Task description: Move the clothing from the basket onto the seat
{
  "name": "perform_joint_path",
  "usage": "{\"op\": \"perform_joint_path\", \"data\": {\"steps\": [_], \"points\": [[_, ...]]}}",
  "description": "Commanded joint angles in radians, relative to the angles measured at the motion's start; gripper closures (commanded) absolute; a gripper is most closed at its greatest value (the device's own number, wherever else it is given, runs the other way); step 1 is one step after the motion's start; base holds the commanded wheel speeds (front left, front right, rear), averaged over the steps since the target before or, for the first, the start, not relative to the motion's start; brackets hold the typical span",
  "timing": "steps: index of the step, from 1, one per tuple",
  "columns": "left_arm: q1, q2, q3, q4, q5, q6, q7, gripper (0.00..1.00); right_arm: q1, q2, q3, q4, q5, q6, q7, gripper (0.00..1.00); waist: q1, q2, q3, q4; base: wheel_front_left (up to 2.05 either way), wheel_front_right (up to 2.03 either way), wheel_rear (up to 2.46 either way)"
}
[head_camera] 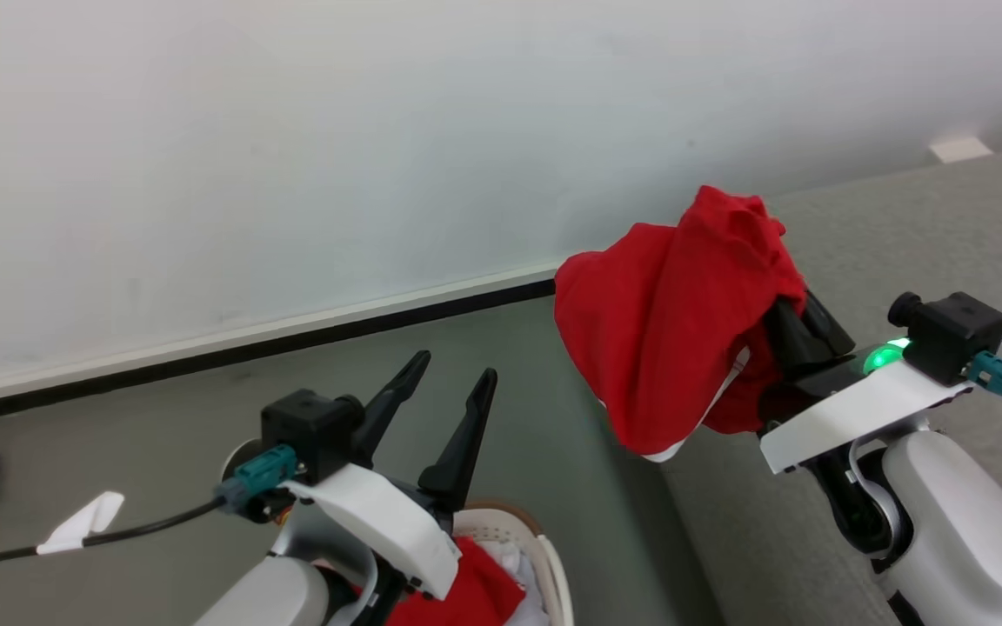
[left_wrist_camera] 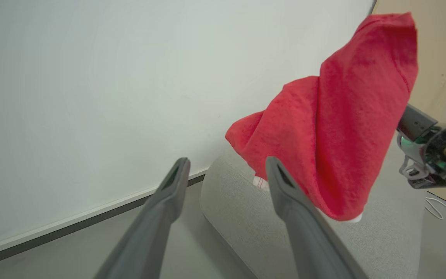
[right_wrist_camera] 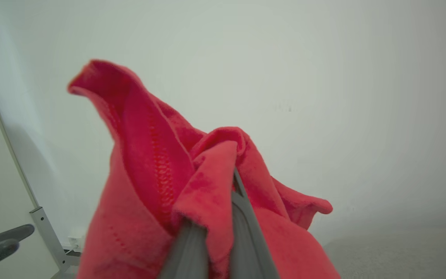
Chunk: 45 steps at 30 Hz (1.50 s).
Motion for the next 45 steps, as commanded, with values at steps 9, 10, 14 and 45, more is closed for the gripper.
{"op": "perform_joint_path", "data": {"steps": [9, 10, 14, 45], "points": [[-0.039, -0.012, -0.039, -0.019, 0.034, -0.013, 0.02, 0.0, 0.048, -0.025, -0.096, -0.059, -0.019, 0.0, 0.021, 1.0, 0.0, -0.0001, 0.066, -0.143, 0.0, 0.0, 0.0], [-0.047, -0.015, -0.044, -0.022, 0.038, -0.017, 0.024, 0.0, 0.053, -0.024, -0.109, -0.064, -0.018, 0.0, 0.024, 1.0, 0.0, -0.0001, 0.077, -0.147, 0.0, 0.0, 0.0], [-0.097, -0.029, -0.069, -0.041, 0.055, -0.03, 0.05, 0.0, 0.049, -0.026, -0.184, -0.078, -0.021, 0.0, 0.03, 1.0, 0.0, -0.0001, 0.153, -0.146, 0.0, 0.0, 0.0], [-0.514, -0.141, -0.127, 0.009, 0.129, -0.155, 0.1, 0.0, -0.645, -0.105, -1.036, 0.705, -0.682, 0.0, 0.02, 0.87, 0.0, -0.0001, 0.702, 0.105, 0.0, 0.0, 0.0]]}}
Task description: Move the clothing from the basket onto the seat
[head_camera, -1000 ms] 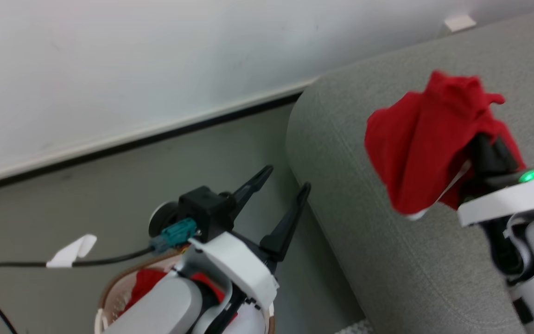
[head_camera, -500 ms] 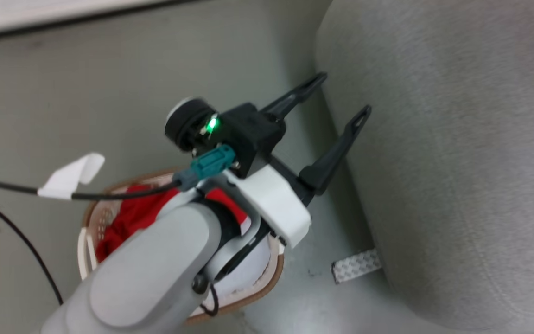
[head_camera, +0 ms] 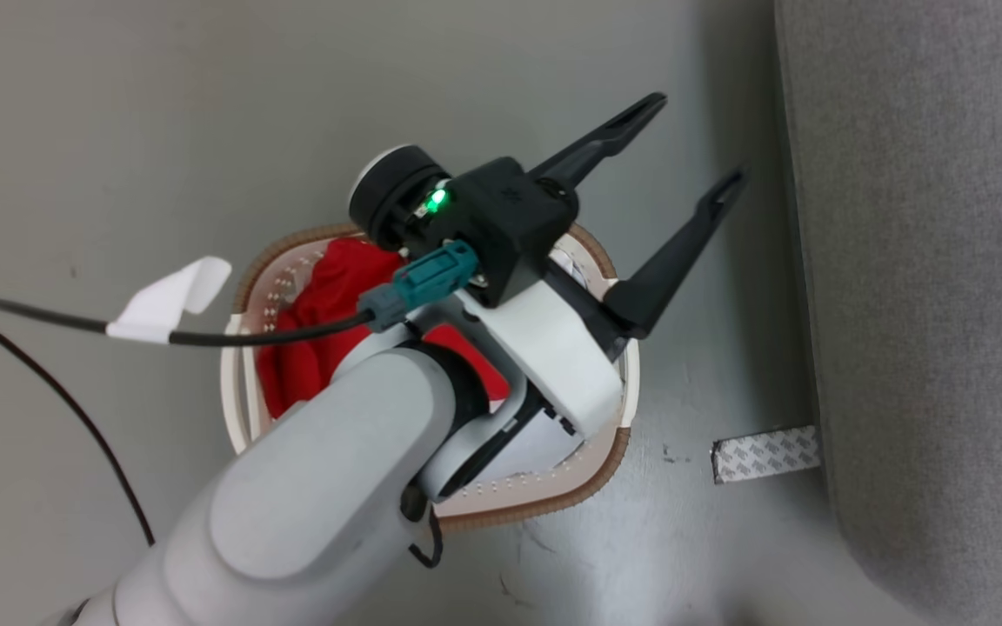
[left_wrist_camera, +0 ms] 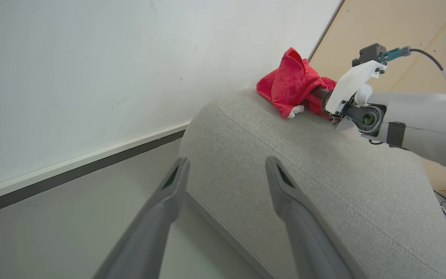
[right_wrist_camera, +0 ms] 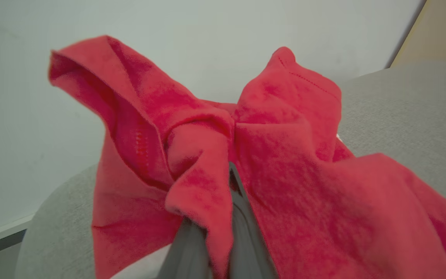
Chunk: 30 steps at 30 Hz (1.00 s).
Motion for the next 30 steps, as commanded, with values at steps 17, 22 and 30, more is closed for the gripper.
{"op": "perform_joint_path", "data": {"steps": [17, 22, 30], "points": [[0.174, 0.088, 0.115, 0.066, -0.074, 0.087, -0.109, 0.0, 0.342, 0.129, 0.217, -0.272, 0.147, 0.0, -0.077, 0.0, -0.0003, 0.0001, -0.338, -0.012, 0.0, 0.0, 0.0], [0.3, 0.107, 0.169, 0.082, -0.118, 0.135, -0.167, 0.0, 0.499, 0.146, 0.287, -0.427, 0.164, 0.0, -0.074, 0.0, -0.0003, 0.0001, -0.448, 0.022, 0.0, 0.0, 0.0], [0.51, 0.14, 0.231, 0.158, -0.157, 0.201, -0.282, 0.0, 0.777, 0.207, 0.357, -0.639, 0.154, 0.0, -0.044, 0.0, -0.0003, 0.0001, -0.603, 0.095, 0.0, 0.0, 0.0]]}}
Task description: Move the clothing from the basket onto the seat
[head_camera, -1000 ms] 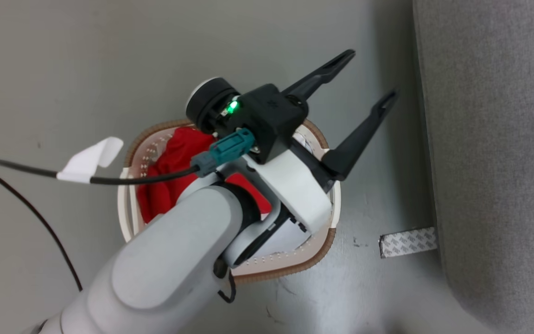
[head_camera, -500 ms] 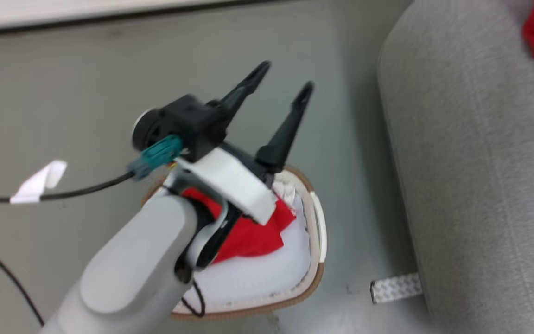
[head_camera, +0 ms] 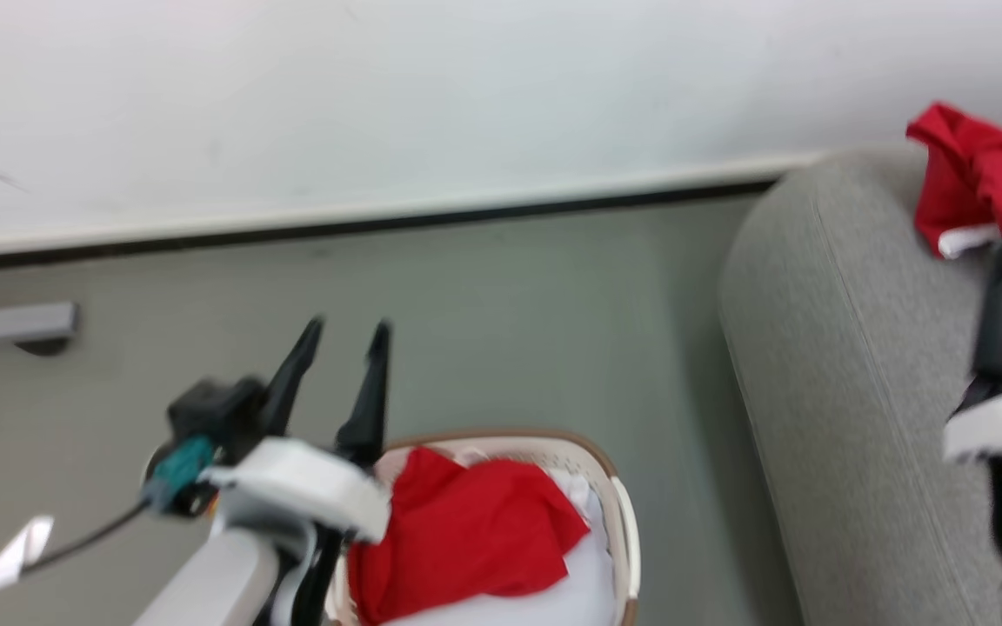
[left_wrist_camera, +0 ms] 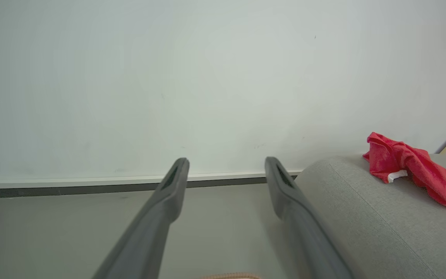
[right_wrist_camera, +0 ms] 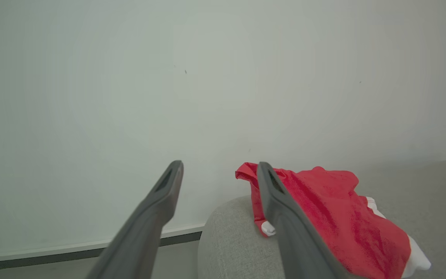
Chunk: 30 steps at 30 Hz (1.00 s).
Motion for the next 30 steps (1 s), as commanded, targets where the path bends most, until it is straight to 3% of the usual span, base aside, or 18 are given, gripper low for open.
{"op": "perform_joint_path", "data": {"steps": [1, 5, 13, 20, 30], "points": [[0.046, 0.014, 0.013, 0.011, -0.007, 0.012, -0.02, 0.0, 0.053, 0.012, 0.009, -0.022, -0.005, 0.0, 0.01, 0.0, 0.0003, 0.0, -0.077, 0.051, 0.0, 0.0, 0.0], [0.144, 0.025, 0.045, 0.036, -0.019, 0.028, -0.061, 0.0, 0.169, 0.046, 0.024, -0.084, -0.009, 0.0, 0.027, 0.0, 0.0003, 0.0, -0.126, 0.073, 0.0, 0.0, 0.0], [0.27, 0.024, 0.097, 0.051, 0.022, 0.036, -0.088, 0.0, 0.315, 0.073, 0.075, -0.089, -0.02, 0.0, 0.029, 0.0, 0.0003, 0.0, -0.177, 0.079, 0.0, 0.0, 0.0], [0.343, -0.016, 0.175, 0.015, 0.102, -0.003, -0.088, 0.0, 0.379, 0.073, 0.145, -0.019, 0.041, 0.0, -0.002, 0.0, 0.0003, 0.0, -0.192, 0.079, 0.0, 0.0, 0.0], [0.369, -0.062, 0.248, 0.024, 0.169, -0.063, -0.088, 0.0, 0.346, 0.073, 0.172, 0.006, 0.04, 0.0, -0.023, 0.0, 0.0003, 0.0, -0.174, 0.072, 0.0, 0.0, 0.0]]}}
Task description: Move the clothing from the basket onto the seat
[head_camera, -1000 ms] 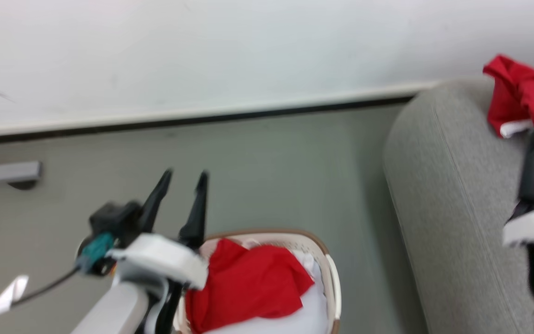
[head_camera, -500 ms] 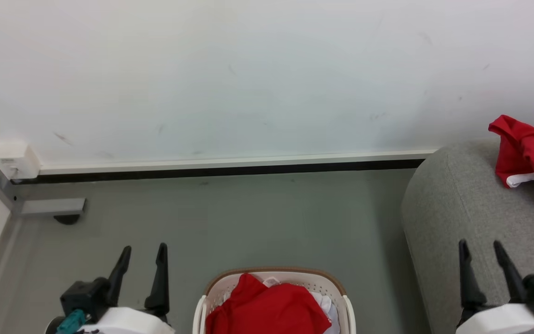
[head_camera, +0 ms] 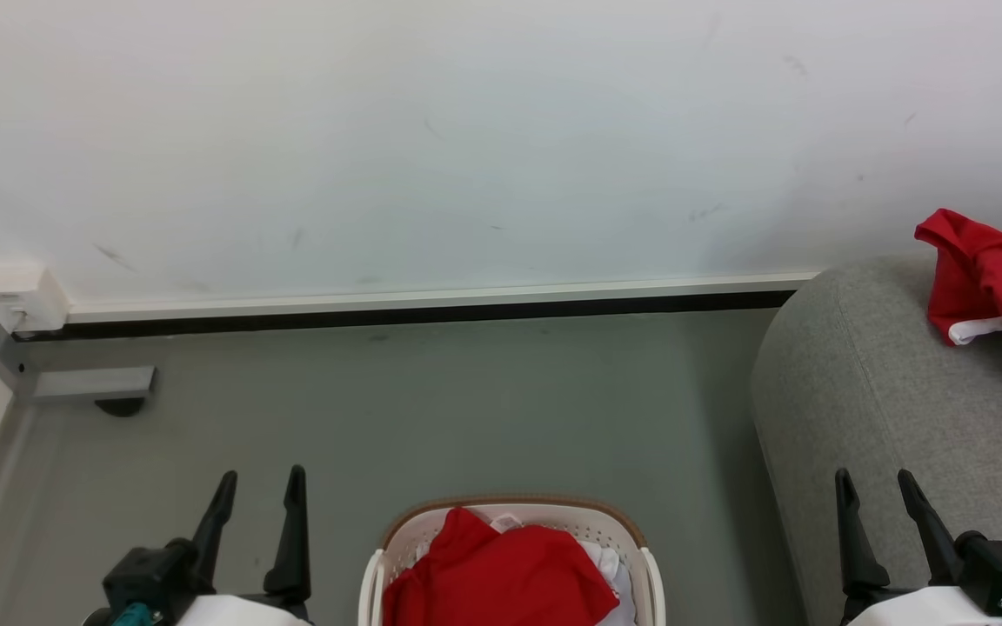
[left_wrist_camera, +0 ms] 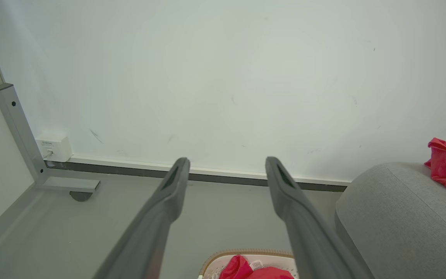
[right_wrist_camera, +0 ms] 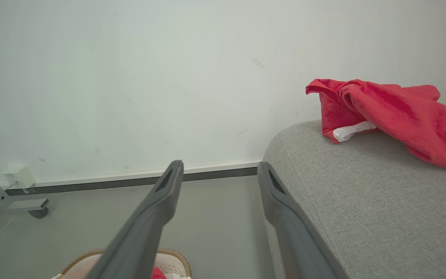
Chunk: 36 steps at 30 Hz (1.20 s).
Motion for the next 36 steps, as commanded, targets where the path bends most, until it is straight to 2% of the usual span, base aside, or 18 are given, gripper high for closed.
{"op": "perform_joint_path", "data": {"steps": [1, 9, 17, 22, 26, 36], "points": [[0.011, -0.001, 0.007, 0.003, 0.008, -0.005, -0.001, 0.0, -0.009, -0.002, 0.001, 0.004, -0.001, 0.0, -0.001, 0.0, 0.0001, 0.0, 0.001, -0.001, 0.0, 0.0, 0.0], [-0.025, -0.025, 0.025, 0.023, 0.044, -0.041, -0.001, 0.0, -0.053, -0.002, -0.005, -0.026, -0.006, 0.0, -0.007, 0.0, 0.0001, 0.0, 0.06, -0.024, 0.0, 0.0, 0.0], [-0.17, -0.033, -0.039, 0.09, 0.096, -0.074, 0.039, 0.0, -0.136, -0.002, -0.041, -0.101, -0.023, 0.0, -0.007, 0.0, 0.0001, 0.0, 0.208, -0.05, 0.0, 0.0, 0.0], [-0.296, -0.041, -0.114, 0.2, 0.157, -0.094, 0.125, 0.0, -0.201, -0.002, -0.033, -0.146, -0.01, 0.0, -0.004, 0.0, 0.0001, 0.0, 0.312, -0.079, 0.0, 0.0, 0.0], [-0.396, -0.073, -0.176, 0.315, 0.192, -0.12, 0.166, 0.0, -0.254, -0.001, -0.01, -0.169, 0.006, 0.0, -0.006, 0.0, 0.0001, 0.0, 0.392, -0.104, 0.0, 0.0, 0.0], [-0.625, -0.137, -0.267, 0.647, 0.261, -0.162, 0.214, 0.0, -0.361, -0.002, 0.059, -0.243, 0.031, 0.0, -0.008, 0.0, 0.0001, 0.0, 0.597, -0.169, 0.0, 0.0, 0.0]]}}
